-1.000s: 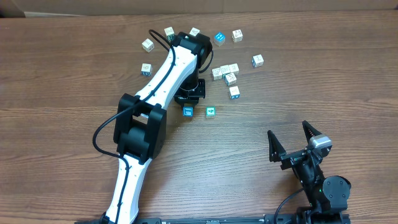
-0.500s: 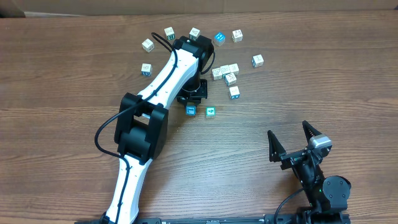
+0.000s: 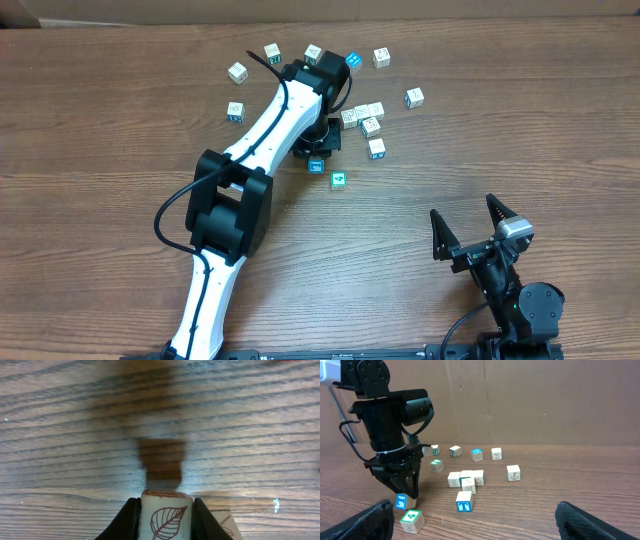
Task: Form a circle
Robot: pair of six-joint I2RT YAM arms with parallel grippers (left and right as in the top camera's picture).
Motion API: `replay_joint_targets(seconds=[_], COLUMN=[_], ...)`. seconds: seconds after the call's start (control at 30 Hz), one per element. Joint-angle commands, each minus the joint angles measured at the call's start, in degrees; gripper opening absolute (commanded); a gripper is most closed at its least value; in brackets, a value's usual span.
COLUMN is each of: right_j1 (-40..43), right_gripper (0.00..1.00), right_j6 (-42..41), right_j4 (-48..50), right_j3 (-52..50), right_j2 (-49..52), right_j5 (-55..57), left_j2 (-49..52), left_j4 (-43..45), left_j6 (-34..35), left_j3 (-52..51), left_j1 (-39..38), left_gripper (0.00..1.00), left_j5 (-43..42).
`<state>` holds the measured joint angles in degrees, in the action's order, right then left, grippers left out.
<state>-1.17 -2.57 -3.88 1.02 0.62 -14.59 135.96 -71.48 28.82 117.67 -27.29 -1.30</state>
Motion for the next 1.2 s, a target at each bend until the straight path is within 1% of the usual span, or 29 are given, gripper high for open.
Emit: replay_joint_targets(seconds=[0.0,0.03,0.2,0.4,0.47,0.67,0.77,0.87,0.9,0.97,1.07,1.17], right_j1=[0.2,0.2,0.2,0.2,0.2,0.2,0.2,0.2,0.2,0.2,0.2,0.2], right_gripper=[1.0,1.0,1.0,1.0,1.0,1.0,1.0,1.0,1.0,1.0,1.0,1.0], right_j6=[0.3,0.3,0.3,0.3,0.3,0.3,0.3,0.3,0.3,0.3,0.3,0.3], right_j4=[0.3,0.3,0.3,0.3,0.3,0.3,0.3,0.3,0.3,0.3,0.3,0.3], right_j3=[-0.6,-0.6,-0.6,-0.6,-0.6,-0.6,-0.6,-0.6,-0.6,-0.6,-0.6,-0.6], right_j2=[-0.5,-0.5,-0.5,-0.5,-0.5,-0.5,-0.5,-0.5,-0.5,-0.5,-0.5,-0.5], right_j5=[0.4,0.4,0.4,0.4,0.4,0.4,0.4,0.4,0.4,0.4,0.4,0.4], left_j2=[-2.2,-2.2,-2.2,-2.2,-2.2,-2.2,-2.2,-2.2,-2.2,-2.2,-2.2,-2.2], left_j4=[0.1,0.1,0.2,1.7,2.6,3.6,3.6,3.7,3.8,3.8,3.8,3.9], left_j6=[1.2,1.2,1.2,1.2,1.2,1.2,1.2,1.2,1.2,1.2,1.2,1.2], left_j3=[-0.3,-0.3,-0.3,-1.8,-2.6,-3.8,-3.8,-3.8,-3.8,-3.8,-3.8,-3.8], left_j1=[-1.1,-1.3,-1.8,-1.8,-1.8,-1.8,-1.8,-1.8,-1.8,-1.7,-1.7,-1.7], left_gripper=[0.15,0.16,0.26,0.28,0.31,0.31,0.35,0.44,0.45,0.44,0.36,0.33], left_j5=[0.4,0.4,0.4,0.4,0.4,0.4,0.4,0.4,0.4,0.4,0.4,0.4])
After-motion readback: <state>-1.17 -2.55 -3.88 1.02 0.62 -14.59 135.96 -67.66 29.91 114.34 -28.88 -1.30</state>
